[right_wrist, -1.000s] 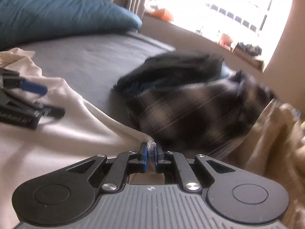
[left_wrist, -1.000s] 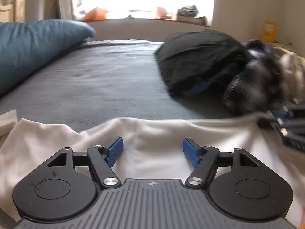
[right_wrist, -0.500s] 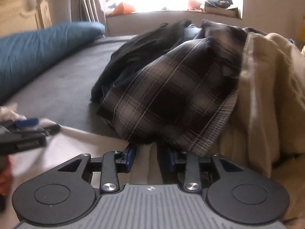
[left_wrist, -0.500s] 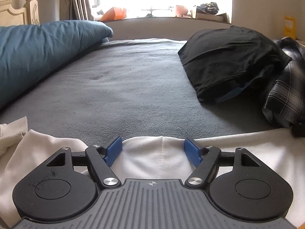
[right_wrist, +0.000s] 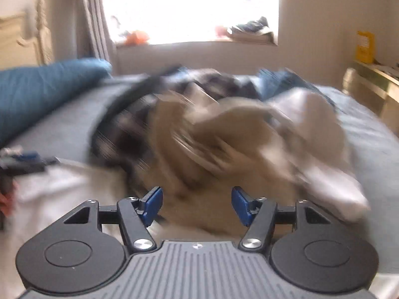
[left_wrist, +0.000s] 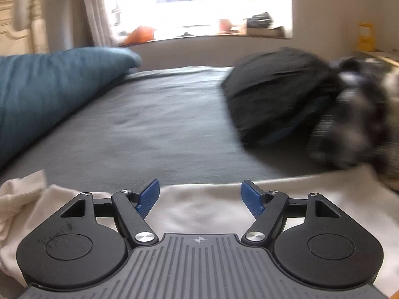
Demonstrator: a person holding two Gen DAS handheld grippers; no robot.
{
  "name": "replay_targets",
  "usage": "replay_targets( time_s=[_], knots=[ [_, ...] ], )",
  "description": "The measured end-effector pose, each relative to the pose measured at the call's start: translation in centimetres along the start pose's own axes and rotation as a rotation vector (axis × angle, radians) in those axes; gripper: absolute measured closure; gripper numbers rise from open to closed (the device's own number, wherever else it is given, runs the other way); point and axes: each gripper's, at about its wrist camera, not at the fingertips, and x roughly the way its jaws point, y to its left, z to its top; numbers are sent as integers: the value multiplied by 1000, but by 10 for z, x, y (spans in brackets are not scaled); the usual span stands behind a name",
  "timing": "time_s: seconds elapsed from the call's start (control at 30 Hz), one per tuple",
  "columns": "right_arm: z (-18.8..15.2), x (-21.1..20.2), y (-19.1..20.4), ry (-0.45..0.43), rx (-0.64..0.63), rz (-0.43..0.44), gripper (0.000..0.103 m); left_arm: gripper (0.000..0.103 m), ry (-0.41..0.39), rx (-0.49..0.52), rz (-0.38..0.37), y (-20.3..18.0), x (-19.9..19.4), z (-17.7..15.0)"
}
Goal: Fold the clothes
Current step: 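Move the right tool over the bear print and pinch the sleeve fabric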
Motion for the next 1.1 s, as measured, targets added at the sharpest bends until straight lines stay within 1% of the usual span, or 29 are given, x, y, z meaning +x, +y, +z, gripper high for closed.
replay_targets(
  time_s=[0.13, 0.17, 0.37, 0.43, 0.47, 0.5, 0.53, 0.57, 0.63, 0.7, 0.8, 0.87, 0.9, 0.93, 1.0, 1.03, 1.07, 1.1],
  knots=[
    [-16, 11, -20, 81, -42, -78, 41, 30, 37, 72, -167, -39, -16, -1],
    [-17, 17, -22, 99, -46, -78, 41, 30, 46, 91, -206, -49, -19, -2],
    [-18, 50, -39, 201, -51, -28, 40, 30, 74, 183, -293, -91, -24, -18],
    [-20, 58, -45, 267, -28, 33, 40, 30, 84, 214, -321, -105, -26, -23],
    [-22, 59, -48, 302, -11, 66, 43, 30, 88, 216, -319, -107, -26, -25],
    [-22, 55, -49, 304, -13, 94, 47, 30, 91, 217, -316, -109, -25, -28],
    [-23, 48, -49, 289, -23, 119, 61, 30, 91, 212, -314, -109, -24, -29],
    [-23, 40, -48, 273, -35, 144, 71, 30, 90, 207, -312, -110, -24, -30],
    [-28, 20, -41, 239, -78, 207, 78, 30, 92, 198, -316, -108, -22, -30],
    [-37, 4, -26, 227, -162, 238, 79, 30, 90, 199, -318, -108, -24, -30],
    [-60, -10, 10, 284, -354, 270, 79, 30, 86, 202, -319, -109, -23, -29],
    [-67, -18, 21, 259, -412, 266, 78, 30, 86, 196, -318, -109, -22, -29],
    [-66, -20, 19, 230, -401, 248, 77, 30, 86, 192, -317, -109, -22, -30],
    [-59, -19, 13, 193, -359, 213, 76, 29, 85, 190, -317, -109, -21, -30],
    [-42, -10, -9, 134, -241, 132, 67, 29, 84, 186, -316, -109, -20, -31],
    [-33, -4, -22, 111, -172, 91, 57, 29, 82, 184, -315, -109, -20, -32],
    [-26, 4, -34, 99, -110, 64, 51, 29, 80, 183, -314, -109, -20, -33],
    [-20, 15, -46, 108, -55, 48, 49, 29, 77, 184, -313, -109, -20, -33]
  ],
)
